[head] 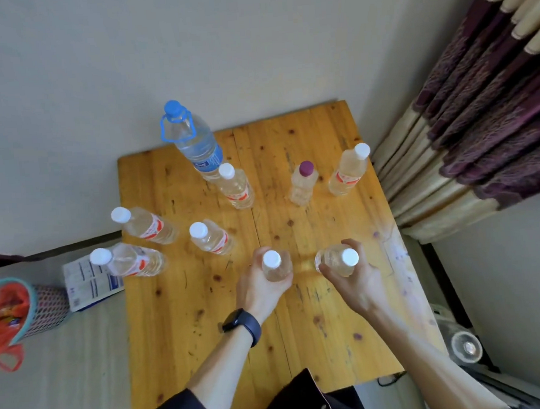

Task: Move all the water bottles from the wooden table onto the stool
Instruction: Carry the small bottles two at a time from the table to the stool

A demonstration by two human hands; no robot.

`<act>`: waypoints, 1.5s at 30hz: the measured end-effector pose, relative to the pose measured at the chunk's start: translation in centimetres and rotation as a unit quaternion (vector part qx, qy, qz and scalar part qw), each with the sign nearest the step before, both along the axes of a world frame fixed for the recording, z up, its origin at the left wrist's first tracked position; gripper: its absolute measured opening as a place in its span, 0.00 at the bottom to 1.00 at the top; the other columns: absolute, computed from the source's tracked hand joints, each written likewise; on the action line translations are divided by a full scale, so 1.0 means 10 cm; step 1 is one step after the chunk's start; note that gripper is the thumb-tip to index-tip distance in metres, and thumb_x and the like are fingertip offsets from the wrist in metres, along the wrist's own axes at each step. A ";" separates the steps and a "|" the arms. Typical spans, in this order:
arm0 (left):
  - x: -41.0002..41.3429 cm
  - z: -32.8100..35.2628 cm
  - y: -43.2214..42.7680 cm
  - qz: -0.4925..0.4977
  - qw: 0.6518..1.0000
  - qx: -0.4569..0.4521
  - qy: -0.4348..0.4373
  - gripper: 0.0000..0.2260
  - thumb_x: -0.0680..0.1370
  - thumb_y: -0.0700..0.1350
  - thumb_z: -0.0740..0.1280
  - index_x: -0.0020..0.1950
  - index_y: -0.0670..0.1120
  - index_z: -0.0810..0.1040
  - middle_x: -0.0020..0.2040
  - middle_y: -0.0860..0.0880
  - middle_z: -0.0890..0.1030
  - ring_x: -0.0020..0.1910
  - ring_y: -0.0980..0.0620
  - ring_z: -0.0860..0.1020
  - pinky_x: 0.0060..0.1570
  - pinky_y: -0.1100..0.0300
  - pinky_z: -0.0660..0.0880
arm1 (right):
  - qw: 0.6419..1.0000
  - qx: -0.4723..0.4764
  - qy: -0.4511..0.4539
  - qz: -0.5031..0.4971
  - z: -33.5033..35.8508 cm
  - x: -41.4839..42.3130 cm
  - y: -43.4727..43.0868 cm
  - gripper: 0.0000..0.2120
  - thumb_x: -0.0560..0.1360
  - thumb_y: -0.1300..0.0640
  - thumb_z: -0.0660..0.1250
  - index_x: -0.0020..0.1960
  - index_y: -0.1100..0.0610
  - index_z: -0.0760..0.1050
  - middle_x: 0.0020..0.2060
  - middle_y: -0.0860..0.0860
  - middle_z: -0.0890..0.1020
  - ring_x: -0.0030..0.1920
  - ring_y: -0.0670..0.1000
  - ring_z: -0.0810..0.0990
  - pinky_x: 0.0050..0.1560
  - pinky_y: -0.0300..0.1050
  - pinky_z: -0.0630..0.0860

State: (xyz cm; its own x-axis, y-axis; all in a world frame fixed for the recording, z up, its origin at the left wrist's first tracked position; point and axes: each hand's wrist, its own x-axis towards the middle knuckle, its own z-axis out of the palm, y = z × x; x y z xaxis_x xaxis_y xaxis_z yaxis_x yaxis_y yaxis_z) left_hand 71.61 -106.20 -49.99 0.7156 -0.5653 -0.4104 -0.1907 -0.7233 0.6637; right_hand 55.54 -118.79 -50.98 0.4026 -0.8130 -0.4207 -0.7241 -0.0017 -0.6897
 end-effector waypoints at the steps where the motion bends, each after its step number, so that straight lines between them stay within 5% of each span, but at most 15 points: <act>1: -0.05 0.00 0.07 0.001 1.000 0.006 -0.001 0.26 0.70 0.57 0.77 0.63 0.59 0.70 0.47 0.59 0.81 0.43 0.55 0.79 0.35 0.65 0.72 | 1.000 0.001 0.001 -0.001 0.01 -0.05 0.09 0.29 0.71 0.40 0.74 0.64 0.41 0.63 0.45 0.47 0.82 0.39 0.47 0.81 0.41 0.46 0.77; 8: -0.30 -0.03 0.39 0.022 0.999 0.032 -0.010 0.26 0.69 0.62 0.75 0.62 0.61 0.68 0.47 0.56 0.82 0.43 0.52 0.80 0.37 0.58 0.77 | 1.000 0.018 -0.001 0.012 0.07 -0.25 0.58 0.27 0.72 0.42 0.74 0.65 0.43 0.64 0.44 0.42 0.80 0.37 0.42 0.79 0.40 0.39 0.75; 14: -0.31 -0.13 0.49 -0.023 0.999 0.036 -0.016 0.29 0.70 0.60 0.76 0.66 0.57 0.68 0.53 0.53 0.81 0.44 0.51 0.78 0.37 0.58 0.74 | 1.000 0.022 -0.002 0.009 -0.05 -0.28 0.73 0.31 0.70 0.40 0.75 0.67 0.44 0.65 0.54 0.40 0.76 0.47 0.52 0.82 0.46 0.44 0.77; 19: -0.29 -0.20 0.48 -0.073 0.996 0.028 0.031 0.40 0.67 0.57 0.80 0.73 0.53 0.63 0.67 0.49 0.72 0.61 0.49 0.76 0.46 0.60 0.73 | 0.999 0.028 -0.018 0.017 -0.11 -0.34 0.73 0.42 0.67 0.36 0.76 0.74 0.41 0.59 0.71 0.48 0.72 0.64 0.55 0.78 0.55 0.45 0.76; 23: -0.25 -0.23 0.45 -0.084 0.994 -0.006 0.072 0.46 0.63 0.58 0.81 0.74 0.63 0.57 0.74 0.54 0.66 0.68 0.55 0.69 0.50 0.65 0.69 | 0.999 0.029 -0.036 -0.009 -0.14 -0.28 0.72 0.49 0.63 0.31 0.76 0.75 0.37 0.55 0.75 0.48 0.68 0.70 0.54 0.72 0.63 0.52 0.75; 26: -0.20 -0.26 0.43 -0.107 0.993 -0.001 0.055 0.41 0.65 0.59 0.80 0.72 0.63 0.63 0.74 0.59 0.65 0.69 0.59 0.68 0.55 0.65 0.68 | 0.997 0.039 -0.049 -0.044 -0.18 -0.22 0.73 0.42 0.64 0.34 0.77 0.72 0.38 0.61 0.69 0.45 0.73 0.67 0.52 0.74 0.62 0.50 0.75; 30: -0.18 -0.30 0.39 -0.111 0.993 0.023 0.044 0.28 0.65 0.58 0.78 0.61 0.59 0.72 0.53 0.61 0.80 0.53 0.56 0.79 0.47 0.60 0.77 | 0.996 0.036 -0.051 -0.068 -0.25 -0.22 0.75 0.30 0.64 0.40 0.79 0.61 0.39 0.68 0.50 0.39 0.80 0.51 0.45 0.81 0.49 0.43 0.77; 40: -0.11 -0.26 0.37 -0.140 0.989 0.024 0.026 0.23 0.65 0.56 0.77 0.54 0.62 0.70 0.45 0.59 0.80 0.43 0.57 0.80 0.40 0.54 0.80 | 0.997 0.019 -0.022 -0.074 -0.14 -0.26 0.75 0.24 0.65 0.45 0.77 0.56 0.44 0.69 0.43 0.42 0.82 0.42 0.42 0.81 0.43 0.46 0.79; 45: -0.04 0.00 0.38 -0.220 0.975 0.006 -0.016 0.22 0.66 0.62 0.74 0.54 0.62 0.68 0.41 0.58 0.81 0.39 0.56 0.80 0.37 0.53 0.80 | 0.984 0.007 -0.036 -0.175 0.24 -0.58 1.08 0.22 0.65 0.47 0.77 0.53 0.42 0.70 0.39 0.45 0.83 0.37 0.43 0.82 0.36 0.45 0.80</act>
